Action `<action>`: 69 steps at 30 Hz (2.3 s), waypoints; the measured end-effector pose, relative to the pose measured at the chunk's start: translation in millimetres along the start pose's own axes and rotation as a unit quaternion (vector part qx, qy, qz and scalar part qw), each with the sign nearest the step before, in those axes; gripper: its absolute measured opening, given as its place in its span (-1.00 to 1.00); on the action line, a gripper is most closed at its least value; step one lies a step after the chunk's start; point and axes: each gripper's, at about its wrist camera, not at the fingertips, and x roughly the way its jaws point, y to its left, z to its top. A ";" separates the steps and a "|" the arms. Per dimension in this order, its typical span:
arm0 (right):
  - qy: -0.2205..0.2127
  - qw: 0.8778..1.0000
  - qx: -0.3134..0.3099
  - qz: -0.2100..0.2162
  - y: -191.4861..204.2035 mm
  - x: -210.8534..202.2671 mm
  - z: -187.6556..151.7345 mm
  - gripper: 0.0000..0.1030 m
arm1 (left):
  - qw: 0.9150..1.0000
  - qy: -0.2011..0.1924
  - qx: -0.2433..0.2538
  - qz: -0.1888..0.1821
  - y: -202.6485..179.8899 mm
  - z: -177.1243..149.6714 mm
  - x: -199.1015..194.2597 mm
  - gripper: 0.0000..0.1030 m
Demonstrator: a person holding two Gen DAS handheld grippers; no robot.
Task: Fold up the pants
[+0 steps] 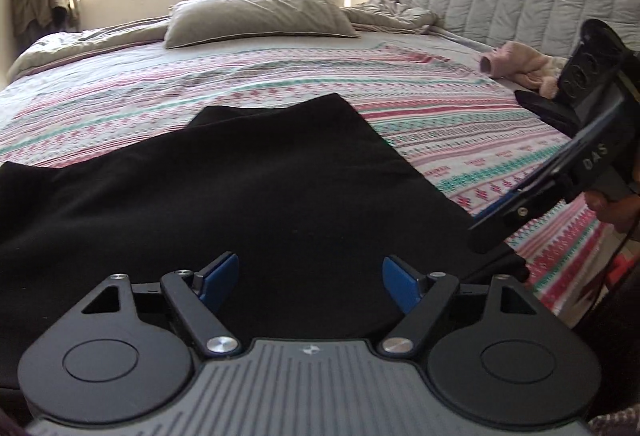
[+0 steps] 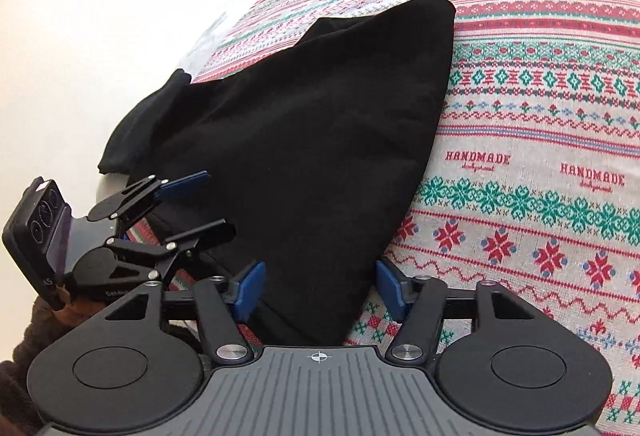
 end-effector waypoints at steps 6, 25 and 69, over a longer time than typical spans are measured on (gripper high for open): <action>0.021 0.999 0.028 0.035 -12.9 -4.3 -8.3 -0.31 | 0.997 -0.002 0.067 -0.037 -36.2 -7.2 2.9 0.85; -0.038 0.996 0.065 0.043 -23.9 -5.6 34.6 -0.04 | 0.997 -0.008 0.066 0.042 -84.6 -5.8 29.8 -0.03; -0.246 0.954 0.134 -0.110 -101.9 -127.4 50.5 -0.93 | 0.985 -0.050 -0.082 -0.142 -167.0 28.9 3.6 -0.49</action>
